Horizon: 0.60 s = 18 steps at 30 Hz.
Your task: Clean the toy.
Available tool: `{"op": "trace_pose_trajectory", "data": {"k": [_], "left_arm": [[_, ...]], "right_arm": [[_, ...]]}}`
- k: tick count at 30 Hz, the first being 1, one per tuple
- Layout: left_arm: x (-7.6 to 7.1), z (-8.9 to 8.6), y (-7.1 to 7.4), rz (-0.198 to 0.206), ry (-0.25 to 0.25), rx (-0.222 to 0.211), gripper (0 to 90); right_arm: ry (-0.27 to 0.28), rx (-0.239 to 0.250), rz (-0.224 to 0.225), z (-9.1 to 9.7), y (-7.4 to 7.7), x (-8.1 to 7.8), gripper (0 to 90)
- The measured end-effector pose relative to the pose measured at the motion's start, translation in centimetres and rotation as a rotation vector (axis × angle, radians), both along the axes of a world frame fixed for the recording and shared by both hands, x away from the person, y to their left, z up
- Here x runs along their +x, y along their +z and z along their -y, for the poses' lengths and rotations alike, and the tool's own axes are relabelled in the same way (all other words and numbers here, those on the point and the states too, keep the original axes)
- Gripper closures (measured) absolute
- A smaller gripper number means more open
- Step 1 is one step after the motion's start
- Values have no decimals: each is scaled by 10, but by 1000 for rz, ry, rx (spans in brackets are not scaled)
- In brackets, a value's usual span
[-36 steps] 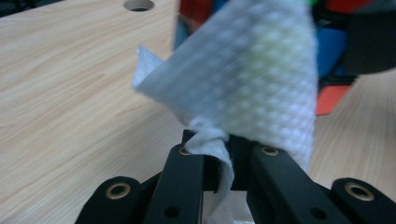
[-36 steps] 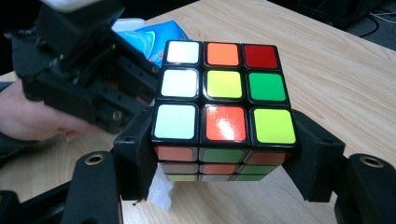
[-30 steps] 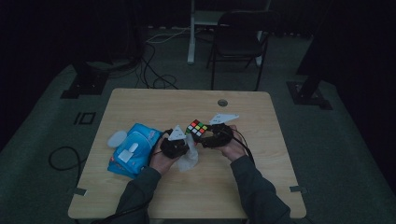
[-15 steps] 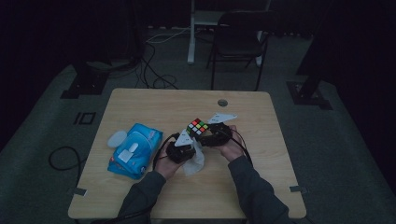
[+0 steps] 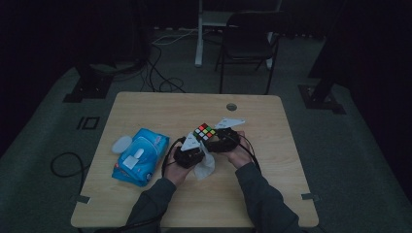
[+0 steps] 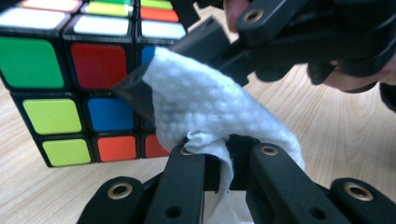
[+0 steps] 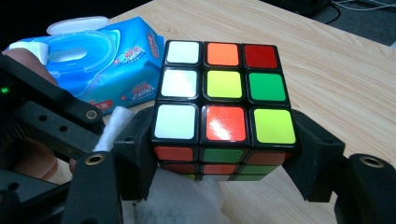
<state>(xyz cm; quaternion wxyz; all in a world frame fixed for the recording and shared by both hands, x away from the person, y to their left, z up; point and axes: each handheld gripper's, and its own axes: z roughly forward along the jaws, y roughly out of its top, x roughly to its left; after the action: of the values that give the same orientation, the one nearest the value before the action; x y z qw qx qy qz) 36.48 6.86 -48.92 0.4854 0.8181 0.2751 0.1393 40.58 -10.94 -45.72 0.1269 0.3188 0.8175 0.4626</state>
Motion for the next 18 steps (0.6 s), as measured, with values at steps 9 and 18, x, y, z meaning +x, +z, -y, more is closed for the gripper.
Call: {"op": "trace_pose_trajectory", "data": {"k": [9, 18], "left_arm": [[2, 1, 0, -8, 1, -20, 880], [4, 2, -6, -21, 9, -17, 879]], "right_arm": [[-3, 17, -10, -1, -1, 0, 343], [-10, 29, -8, 1, 2, 0, 343]]}}
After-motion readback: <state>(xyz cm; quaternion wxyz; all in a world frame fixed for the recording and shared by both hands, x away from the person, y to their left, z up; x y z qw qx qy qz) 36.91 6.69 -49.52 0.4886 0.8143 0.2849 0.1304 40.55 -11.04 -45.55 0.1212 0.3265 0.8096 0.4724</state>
